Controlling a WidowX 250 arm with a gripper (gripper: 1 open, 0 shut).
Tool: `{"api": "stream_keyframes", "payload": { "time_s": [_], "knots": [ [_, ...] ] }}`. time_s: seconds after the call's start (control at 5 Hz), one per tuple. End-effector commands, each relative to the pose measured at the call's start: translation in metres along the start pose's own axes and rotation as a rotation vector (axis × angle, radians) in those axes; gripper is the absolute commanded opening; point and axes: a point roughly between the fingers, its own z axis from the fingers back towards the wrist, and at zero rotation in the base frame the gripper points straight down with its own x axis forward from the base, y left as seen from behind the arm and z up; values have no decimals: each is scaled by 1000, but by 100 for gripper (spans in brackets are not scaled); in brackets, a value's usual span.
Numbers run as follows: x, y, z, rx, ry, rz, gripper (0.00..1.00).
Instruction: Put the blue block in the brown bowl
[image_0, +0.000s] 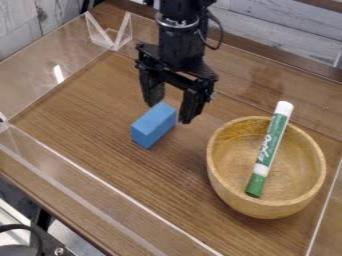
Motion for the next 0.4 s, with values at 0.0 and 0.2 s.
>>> {"api": "stream_keyframes", "payload": {
  "time_s": [0.0,0.2],
  "knots": [
    [2,5,11,-2,-67,-21,100],
    [0,7,7,-11,-77,-36,100]
  ]
}}
